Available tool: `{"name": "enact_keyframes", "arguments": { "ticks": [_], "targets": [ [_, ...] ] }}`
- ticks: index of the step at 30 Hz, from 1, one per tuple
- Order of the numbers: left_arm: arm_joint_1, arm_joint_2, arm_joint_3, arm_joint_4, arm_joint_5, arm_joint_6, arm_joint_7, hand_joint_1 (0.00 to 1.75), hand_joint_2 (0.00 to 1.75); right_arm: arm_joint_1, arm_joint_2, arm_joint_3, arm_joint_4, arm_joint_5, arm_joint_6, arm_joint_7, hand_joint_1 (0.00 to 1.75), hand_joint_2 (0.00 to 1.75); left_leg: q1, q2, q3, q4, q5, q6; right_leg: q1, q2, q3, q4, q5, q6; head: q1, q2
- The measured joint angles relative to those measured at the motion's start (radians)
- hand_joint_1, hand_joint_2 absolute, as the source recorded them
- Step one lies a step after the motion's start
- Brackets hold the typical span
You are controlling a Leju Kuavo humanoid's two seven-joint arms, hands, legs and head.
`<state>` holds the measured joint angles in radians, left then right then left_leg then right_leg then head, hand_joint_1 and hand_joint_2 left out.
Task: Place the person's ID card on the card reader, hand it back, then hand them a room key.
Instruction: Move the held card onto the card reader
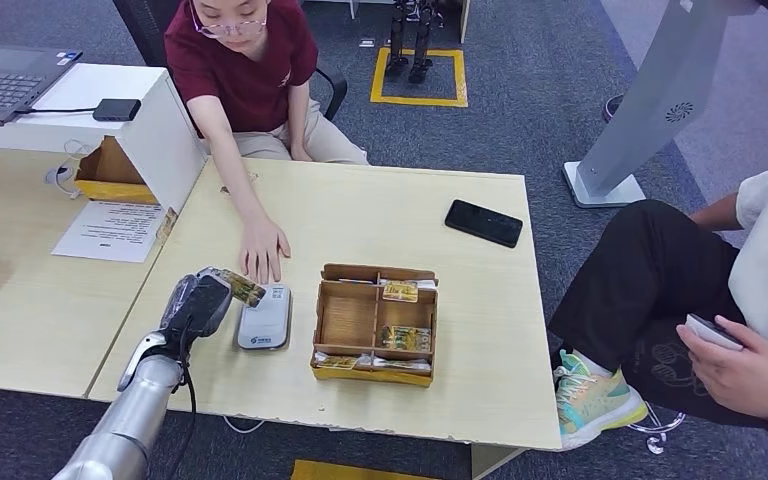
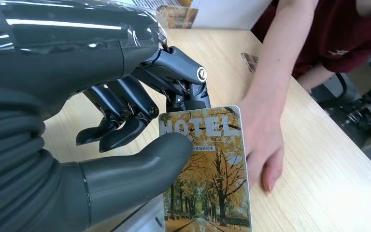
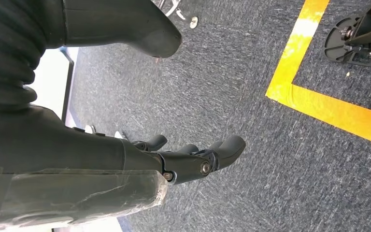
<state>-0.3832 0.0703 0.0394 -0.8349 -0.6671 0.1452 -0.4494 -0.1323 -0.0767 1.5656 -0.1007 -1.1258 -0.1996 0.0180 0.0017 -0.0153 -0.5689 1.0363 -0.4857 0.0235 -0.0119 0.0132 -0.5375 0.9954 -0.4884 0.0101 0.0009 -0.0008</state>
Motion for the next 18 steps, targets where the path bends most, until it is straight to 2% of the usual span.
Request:
{"name": "enact_keyframes", "arguments": {
  "ticks": [9,18],
  "targets": [
    [0.059,0.03,-0.001,-0.098,0.05,-0.125,-0.045,1.75,1.75,0.001,0.0,0.0,0.0,-0.014,-0.001,0.002,0.0,1.75,0.0,0.0,0.0,0.0,0.0,0.0,0.0,0.0,0.0,0.0,0.0,0.0,0.0,0.0],
    [0.105,0.052,-0.029,-0.156,0.019,-0.12,-0.031,1.75,1.75,0.001,0.0,0.0,0.0,-0.023,-0.001,-0.004,0.0,1.75,0.0,0.0,0.0,0.0,0.0,0.0,0.0,0.0,0.0,0.0,0.0,0.0,0.0,0.0]
  ]
}}
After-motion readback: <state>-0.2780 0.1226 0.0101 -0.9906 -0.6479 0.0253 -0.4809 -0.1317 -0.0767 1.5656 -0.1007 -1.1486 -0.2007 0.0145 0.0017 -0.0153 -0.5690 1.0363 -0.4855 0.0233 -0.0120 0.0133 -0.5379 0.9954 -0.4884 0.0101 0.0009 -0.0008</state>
